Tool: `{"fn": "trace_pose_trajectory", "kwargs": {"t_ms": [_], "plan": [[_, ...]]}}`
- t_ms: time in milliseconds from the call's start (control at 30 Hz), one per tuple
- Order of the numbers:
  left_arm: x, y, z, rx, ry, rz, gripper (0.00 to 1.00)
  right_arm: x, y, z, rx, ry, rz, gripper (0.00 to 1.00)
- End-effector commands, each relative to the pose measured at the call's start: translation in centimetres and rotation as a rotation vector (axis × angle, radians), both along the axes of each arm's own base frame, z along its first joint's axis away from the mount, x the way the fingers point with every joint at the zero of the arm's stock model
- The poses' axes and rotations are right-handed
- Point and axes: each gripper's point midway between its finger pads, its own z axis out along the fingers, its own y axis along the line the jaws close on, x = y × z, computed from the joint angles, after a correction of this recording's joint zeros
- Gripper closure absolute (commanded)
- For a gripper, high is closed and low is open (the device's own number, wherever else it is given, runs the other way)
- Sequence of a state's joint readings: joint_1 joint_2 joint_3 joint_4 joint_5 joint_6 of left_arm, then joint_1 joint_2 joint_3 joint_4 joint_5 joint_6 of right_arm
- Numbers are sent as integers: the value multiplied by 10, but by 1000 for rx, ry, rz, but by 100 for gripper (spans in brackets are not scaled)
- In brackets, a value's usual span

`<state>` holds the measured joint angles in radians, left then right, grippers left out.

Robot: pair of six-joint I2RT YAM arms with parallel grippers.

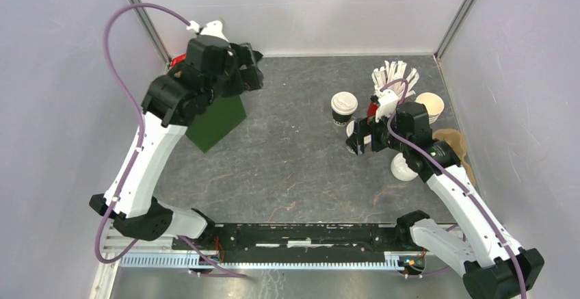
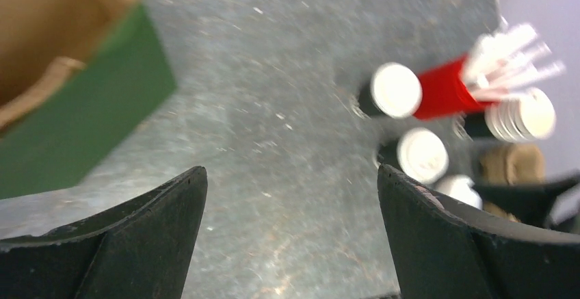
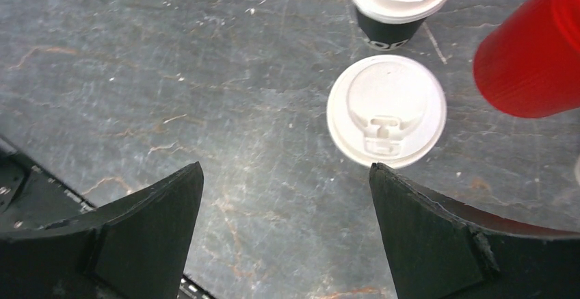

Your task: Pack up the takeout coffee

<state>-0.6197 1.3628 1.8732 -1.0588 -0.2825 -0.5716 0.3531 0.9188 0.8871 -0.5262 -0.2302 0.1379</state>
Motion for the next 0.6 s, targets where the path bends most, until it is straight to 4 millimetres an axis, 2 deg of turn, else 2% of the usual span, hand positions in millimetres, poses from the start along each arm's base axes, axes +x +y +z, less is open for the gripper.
{"fn": "trace_pose_trajectory", "kwargs": {"t_ms": [0,167,233,433,500,567], "plan": [[4,70,7,211,23,186,0,-17,10,30,59,-14,72,2],[14,124,26,314,-19,403,0,-20,-3,48,3,-35,41,2],[18,137,23,361,-6,449,0,-17,-9,54,-12,-41,10,2],[30,145,0,438,57,466,0,0,-41,86,-89,-58,-199,2],[32,140,7,419,35,440,0,6,-65,94,-159,-64,-323,2],[34,127,25,349,-14,375,0,7,-90,103,-226,-67,-449,2]]}}
